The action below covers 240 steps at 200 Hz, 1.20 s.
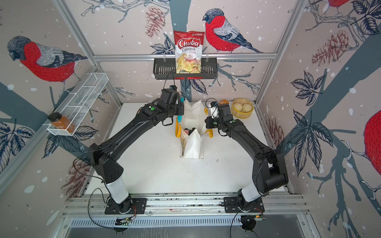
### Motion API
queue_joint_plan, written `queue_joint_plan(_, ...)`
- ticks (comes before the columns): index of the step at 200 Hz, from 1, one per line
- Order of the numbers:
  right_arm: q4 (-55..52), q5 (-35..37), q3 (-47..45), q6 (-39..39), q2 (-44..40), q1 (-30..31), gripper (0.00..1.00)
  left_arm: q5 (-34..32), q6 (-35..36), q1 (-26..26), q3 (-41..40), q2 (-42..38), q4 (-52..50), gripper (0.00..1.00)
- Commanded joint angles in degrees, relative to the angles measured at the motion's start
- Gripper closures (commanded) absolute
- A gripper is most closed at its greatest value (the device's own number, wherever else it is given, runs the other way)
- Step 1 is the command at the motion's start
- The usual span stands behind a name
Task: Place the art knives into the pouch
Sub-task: Pick up the utility knife at the center of the board, then place the utility knife in the pouch.
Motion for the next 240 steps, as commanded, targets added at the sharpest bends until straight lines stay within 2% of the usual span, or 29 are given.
queue_joint_plan(1,0.51,0.10,0.15,0.33,-0.30,0.08,1.00,-0.78,1.46,-1.69,3.05,1.77,-0.04,0.72)
queue_joint_plan(46,0.56,0.11,-0.02,0.34,-0.39,0.23,1.00,0.00,2.21,-4.46,6.74,7.25,0.25,0.72)
queue_joint_plan(240,0.69,0.02,-0.44,0.28,-0.64,0.31,1.00,5.33,1.34,-4.44,3.01,16.76,2.53,0.72)
